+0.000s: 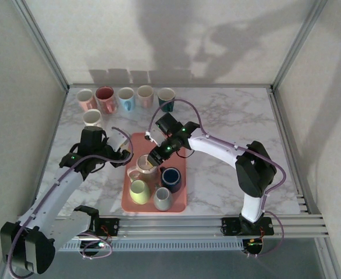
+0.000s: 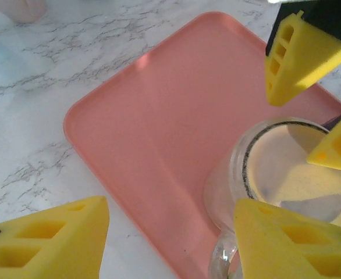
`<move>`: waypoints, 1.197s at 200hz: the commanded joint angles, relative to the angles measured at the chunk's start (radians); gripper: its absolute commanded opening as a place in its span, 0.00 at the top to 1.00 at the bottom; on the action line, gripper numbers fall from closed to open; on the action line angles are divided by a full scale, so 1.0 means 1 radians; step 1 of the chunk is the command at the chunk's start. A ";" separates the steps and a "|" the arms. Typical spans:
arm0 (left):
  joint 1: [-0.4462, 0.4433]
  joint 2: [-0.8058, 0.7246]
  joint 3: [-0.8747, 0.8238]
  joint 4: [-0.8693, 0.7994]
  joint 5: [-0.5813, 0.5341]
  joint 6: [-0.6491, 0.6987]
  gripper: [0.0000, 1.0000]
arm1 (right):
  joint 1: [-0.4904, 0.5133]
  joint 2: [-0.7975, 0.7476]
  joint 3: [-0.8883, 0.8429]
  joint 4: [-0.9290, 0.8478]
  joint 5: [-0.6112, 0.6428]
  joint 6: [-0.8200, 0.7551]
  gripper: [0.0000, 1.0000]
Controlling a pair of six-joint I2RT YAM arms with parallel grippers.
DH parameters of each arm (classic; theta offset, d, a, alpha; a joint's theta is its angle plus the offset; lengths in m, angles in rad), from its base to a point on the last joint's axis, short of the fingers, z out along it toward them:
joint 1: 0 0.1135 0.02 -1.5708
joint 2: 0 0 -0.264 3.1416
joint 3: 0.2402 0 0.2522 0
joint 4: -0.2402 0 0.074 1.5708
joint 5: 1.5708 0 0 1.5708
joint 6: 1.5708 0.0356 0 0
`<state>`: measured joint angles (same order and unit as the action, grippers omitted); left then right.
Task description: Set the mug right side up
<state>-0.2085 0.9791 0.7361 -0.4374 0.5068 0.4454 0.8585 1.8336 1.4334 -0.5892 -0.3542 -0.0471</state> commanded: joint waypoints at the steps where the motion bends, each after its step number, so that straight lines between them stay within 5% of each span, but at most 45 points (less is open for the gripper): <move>1: -0.008 0.016 -0.006 0.043 -0.010 0.000 0.42 | -0.025 0.060 0.002 0.021 0.095 0.035 0.43; 79: -0.003 0.056 0.009 0.093 0.000 -0.070 0.43 | -0.064 0.152 0.136 0.021 0.167 0.122 0.48; 129: -0.020 0.060 0.030 0.075 -0.009 -0.209 0.43 | -0.089 0.017 0.080 0.110 0.051 0.212 0.44; 172: -0.092 0.034 0.059 -0.021 -0.147 -0.451 0.44 | -0.145 -0.160 -0.006 0.098 0.032 0.308 0.42; 194: -0.224 -0.022 0.064 -0.009 -0.259 -0.514 0.43 | -0.163 -0.224 -0.039 0.055 0.039 0.320 0.41; 239: -0.332 0.043 0.159 -0.121 -0.351 -0.770 0.45 | -0.179 -0.313 -0.119 0.049 0.059 0.337 0.41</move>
<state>-0.4965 0.9783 0.8227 -0.4545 0.2569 -0.1295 0.6868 1.5501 1.3647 -0.5091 -0.3069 0.2588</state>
